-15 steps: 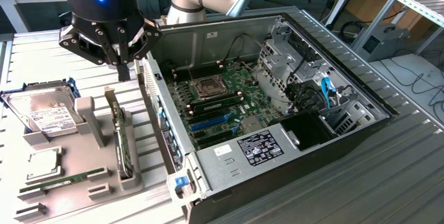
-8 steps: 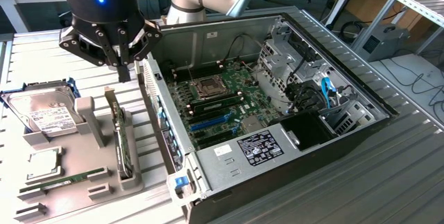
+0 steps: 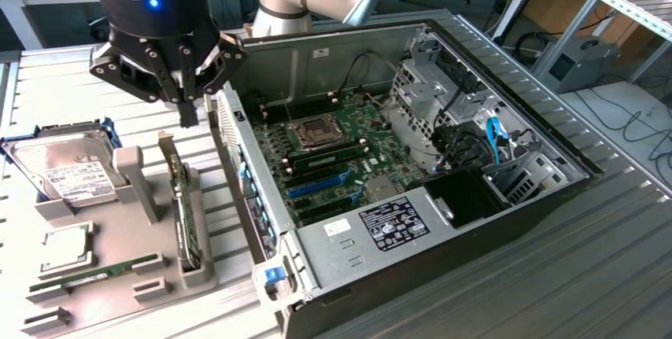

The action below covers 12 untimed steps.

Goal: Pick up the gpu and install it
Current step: 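Reach for the gpu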

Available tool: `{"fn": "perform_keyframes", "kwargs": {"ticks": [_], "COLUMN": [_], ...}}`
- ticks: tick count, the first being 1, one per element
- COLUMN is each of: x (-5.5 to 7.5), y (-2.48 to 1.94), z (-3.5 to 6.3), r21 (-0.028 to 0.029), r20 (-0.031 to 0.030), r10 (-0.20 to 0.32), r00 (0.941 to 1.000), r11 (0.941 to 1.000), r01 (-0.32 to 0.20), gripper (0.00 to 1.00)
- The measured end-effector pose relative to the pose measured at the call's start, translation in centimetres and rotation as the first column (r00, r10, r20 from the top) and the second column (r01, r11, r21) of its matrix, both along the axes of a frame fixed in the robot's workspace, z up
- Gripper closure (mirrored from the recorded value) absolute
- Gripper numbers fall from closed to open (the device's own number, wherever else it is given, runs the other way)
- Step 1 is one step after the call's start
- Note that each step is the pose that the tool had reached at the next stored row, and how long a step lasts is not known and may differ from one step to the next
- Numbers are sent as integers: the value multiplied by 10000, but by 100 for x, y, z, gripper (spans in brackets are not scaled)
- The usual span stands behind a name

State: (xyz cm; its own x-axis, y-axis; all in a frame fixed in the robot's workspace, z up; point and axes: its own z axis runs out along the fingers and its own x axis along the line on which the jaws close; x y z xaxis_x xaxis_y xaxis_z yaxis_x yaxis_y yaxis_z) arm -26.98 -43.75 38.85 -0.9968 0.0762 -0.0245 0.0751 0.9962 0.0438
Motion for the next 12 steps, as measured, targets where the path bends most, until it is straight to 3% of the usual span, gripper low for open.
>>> {"fn": "perform_keyframes", "kwargs": {"ticks": [12], "x": [-1], "y": [-54], "z": [-7], "r21": [-15], "r20": [0], "r10": [0], "r00": [10000], "r11": [10000], "r01": [0], "gripper": [89]}}
